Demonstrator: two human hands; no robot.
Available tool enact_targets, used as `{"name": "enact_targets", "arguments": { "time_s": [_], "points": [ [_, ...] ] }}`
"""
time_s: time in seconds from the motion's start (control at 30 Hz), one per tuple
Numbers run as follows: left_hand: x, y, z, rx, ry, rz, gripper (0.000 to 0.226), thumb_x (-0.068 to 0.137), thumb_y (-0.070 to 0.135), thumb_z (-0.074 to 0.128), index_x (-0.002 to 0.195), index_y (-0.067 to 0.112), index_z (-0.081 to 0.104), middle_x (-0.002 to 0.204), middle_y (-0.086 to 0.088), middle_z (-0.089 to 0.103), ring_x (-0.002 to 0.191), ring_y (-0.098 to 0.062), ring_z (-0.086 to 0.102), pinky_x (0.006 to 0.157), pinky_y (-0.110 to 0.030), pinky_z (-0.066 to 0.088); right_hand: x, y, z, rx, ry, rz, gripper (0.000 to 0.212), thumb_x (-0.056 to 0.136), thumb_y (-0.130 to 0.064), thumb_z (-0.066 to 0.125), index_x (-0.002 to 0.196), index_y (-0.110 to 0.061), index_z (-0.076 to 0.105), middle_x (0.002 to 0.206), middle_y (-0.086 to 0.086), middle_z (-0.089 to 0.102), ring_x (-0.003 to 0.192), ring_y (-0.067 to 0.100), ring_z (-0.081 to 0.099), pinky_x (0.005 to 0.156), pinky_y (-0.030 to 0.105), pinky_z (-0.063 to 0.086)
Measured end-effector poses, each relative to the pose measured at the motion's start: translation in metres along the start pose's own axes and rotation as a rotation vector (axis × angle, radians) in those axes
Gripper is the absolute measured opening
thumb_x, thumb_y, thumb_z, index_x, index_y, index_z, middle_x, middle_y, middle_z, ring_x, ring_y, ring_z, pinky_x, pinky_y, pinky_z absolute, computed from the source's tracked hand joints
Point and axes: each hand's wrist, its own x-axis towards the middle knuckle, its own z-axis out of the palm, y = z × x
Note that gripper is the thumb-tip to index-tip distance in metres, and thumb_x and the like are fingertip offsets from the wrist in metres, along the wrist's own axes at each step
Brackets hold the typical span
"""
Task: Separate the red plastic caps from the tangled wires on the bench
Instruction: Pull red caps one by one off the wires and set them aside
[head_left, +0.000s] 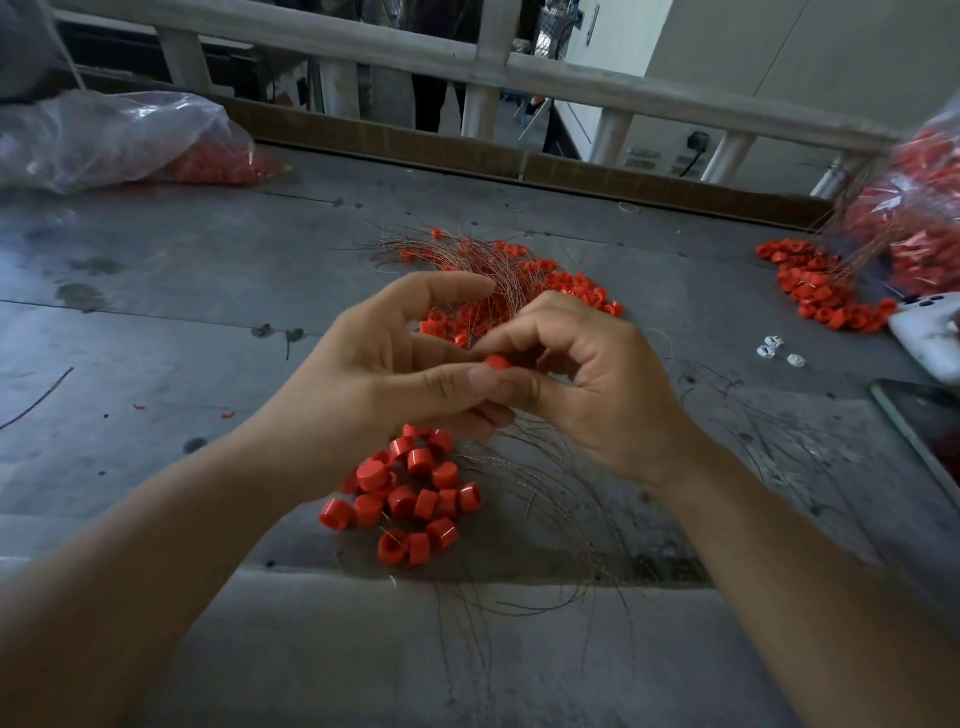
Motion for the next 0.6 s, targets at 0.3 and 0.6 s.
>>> {"name": "enact_targets", "arguments": {
  "time_s": [0.3,0.6],
  "points": [
    [0.0024,-0.0010,-0.0019,0.052,0.046,-0.048,0.055,0.058,0.023,0.069,0.110,0.021,0.052,0.071,-0.011,0.071,0.064,-0.020,0.070,0.055,-0.023,0.054,-0.0006,-0.0004,0.0004,0.017,-0.032,-0.016,0.027,0.068,-0.016,0.071,0.092,-0.023,0.060,0.080,-0.016,0.054,0.077,-0.004,0.054,0.068,0.011,0.044],
    [0.0022,-0.0007,-0.0040,0.010,-0.042,-0.055,0.047,0.067,0.022,0.063,0.113,0.018,0.052,0.071,-0.011,0.071,0.067,-0.021,0.070,0.056,-0.022,0.054,0.0002,-0.0018,-0.0024,0.059,-0.044,0.001,0.025,0.067,-0.017,0.071,0.087,-0.026,0.060,0.079,-0.011,0.057,0.074,0.002,0.056,0.069,0.016,0.048]
  ]
}}
